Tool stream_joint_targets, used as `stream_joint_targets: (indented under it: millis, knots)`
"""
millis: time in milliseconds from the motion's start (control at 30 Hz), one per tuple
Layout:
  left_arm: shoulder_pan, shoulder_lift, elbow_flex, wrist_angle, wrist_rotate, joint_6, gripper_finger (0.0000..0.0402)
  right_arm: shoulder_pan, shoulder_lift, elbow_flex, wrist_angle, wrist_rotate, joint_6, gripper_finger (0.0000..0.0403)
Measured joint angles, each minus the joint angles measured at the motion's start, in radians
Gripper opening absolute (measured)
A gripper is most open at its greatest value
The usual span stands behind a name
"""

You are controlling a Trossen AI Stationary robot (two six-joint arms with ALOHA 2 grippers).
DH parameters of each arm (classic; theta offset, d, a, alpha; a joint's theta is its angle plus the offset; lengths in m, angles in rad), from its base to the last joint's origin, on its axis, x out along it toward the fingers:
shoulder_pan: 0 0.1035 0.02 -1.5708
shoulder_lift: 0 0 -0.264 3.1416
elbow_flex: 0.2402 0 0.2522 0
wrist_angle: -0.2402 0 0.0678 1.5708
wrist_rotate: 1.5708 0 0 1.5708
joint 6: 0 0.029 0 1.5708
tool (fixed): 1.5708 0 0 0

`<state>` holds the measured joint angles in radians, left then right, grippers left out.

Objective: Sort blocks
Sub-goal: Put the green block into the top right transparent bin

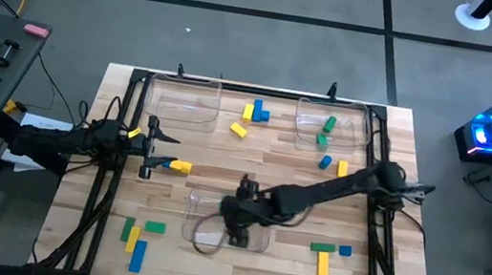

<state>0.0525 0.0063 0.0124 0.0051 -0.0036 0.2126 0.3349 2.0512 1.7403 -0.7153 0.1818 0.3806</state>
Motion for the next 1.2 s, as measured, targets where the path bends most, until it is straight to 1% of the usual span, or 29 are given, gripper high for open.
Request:
stream_joint_targets:
  millis: [200,300,467,633,800,1067,1200]
  knots:
    - [0.000,0.000,0.000,0.000,0.000,0.000,0.0220,0.002,0.128,0.156,-0.061,0.004,0.278,0.0318]
    - [0.000,0.000,0.000,0.000,0.000,0.000,0.0220,0.006,0.188,0.242,-0.158,0.018,0.402,0.0318]
    - [0.000,0.000,0.000,0.000,0.000,0.000,0.0220,-0.004,0.276,0.369,-0.291,0.080,0.620,0.0318]
    - [0.000,0.000,0.000,0.000,0.000,0.000,0.0220,-0.026,0.351,0.474,-0.426,0.082,0.801,0.0318]
    - [0.000,0.000,0.000,0.000,0.000,0.000,0.0220,-0.039,0.370,0.492,-0.437,0.100,0.877,0.0318]
    - [0.000,0.000,0.000,0.000,0.000,0.000,0.0220,-0.047,0.373,0.490,-0.443,0.095,0.857,0.0318]
    - [0.000,0.000,0.000,0.000,0.000,0.000,0.0220,-0.053,0.407,0.489,-0.420,0.070,0.834,0.0318]
